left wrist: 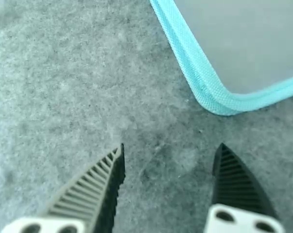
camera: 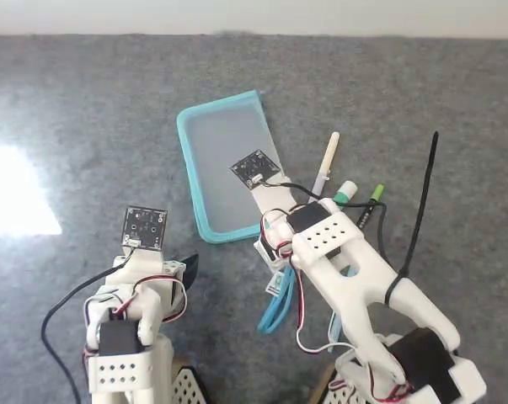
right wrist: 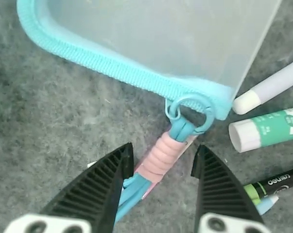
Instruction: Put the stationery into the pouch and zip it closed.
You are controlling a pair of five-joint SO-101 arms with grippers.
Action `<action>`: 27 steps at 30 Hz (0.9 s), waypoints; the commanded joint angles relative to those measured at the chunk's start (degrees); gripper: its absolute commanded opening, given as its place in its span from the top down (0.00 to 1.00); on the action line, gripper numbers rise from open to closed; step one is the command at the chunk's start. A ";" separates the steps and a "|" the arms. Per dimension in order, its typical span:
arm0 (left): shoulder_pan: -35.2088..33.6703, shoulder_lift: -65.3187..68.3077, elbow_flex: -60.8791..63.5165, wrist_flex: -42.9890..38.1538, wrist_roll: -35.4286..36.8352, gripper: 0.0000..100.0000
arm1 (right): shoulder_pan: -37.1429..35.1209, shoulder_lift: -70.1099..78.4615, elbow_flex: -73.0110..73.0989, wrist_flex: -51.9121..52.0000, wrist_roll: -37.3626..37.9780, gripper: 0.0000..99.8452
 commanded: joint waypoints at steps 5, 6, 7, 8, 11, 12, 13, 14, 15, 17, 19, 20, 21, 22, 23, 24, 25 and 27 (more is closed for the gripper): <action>0.00 0.00 -0.48 0.35 -0.26 0.72 | -0.48 -0.13 -0.18 0.22 -7.56 0.79; 0.00 0.00 -0.48 0.35 -0.26 0.72 | -0.48 -0.13 -0.18 0.13 -7.65 0.79; 0.00 0.00 -0.48 0.35 -0.26 0.72 | -0.48 -0.13 -0.18 0.13 -7.65 0.79; 0.00 0.00 -0.48 0.35 -0.26 0.72 | -0.48 -0.13 -0.18 0.13 -7.65 0.79; 0.00 0.00 -0.48 0.35 -0.26 0.72 | -0.48 0.84 -0.18 0.04 -7.65 0.79; 0.00 0.00 -0.48 0.35 -0.26 0.72 | -0.48 1.89 -0.26 -0.66 -7.65 0.79; 0.00 0.00 -0.48 0.35 -0.26 0.72 | -0.48 2.95 -0.26 -1.63 -7.74 0.79; 0.00 0.00 -0.48 0.35 -0.26 0.72 | -0.31 3.56 -0.26 -2.24 -7.74 0.79; 0.00 0.00 -0.48 0.35 -0.26 0.72 | -0.22 4.26 -0.62 -2.33 -7.65 0.79; 0.00 0.00 -0.48 0.35 -0.26 0.72 | -0.22 4.53 -0.62 -2.68 -7.65 0.79; 0.00 0.00 -0.48 0.35 -0.26 0.72 | -0.22 4.53 -0.62 -2.68 -7.74 0.79; 0.00 0.00 -0.48 0.35 -0.26 0.72 | -0.22 4.53 -0.62 -2.68 -7.74 0.79; 0.00 0.00 -0.48 0.35 -0.26 0.72 | -0.22 4.53 -0.62 -2.68 -7.82 0.79; 0.00 0.00 -0.48 0.35 -0.26 0.72 | -0.22 4.62 -0.62 -2.68 -7.82 0.79; 0.00 0.00 -0.48 0.35 -0.26 0.72 | -0.22 4.62 -0.62 -2.68 -7.82 0.79; 0.00 0.00 -0.48 0.35 -0.26 0.72 | -0.22 4.70 -0.62 -2.68 -7.74 0.79; 0.00 0.00 -0.48 0.35 -0.26 0.72 | -0.22 4.79 -0.62 -2.68 -7.56 0.81; 0.00 0.00 -0.48 0.35 -0.26 0.72 | -0.22 4.79 -0.62 -2.86 -7.38 0.88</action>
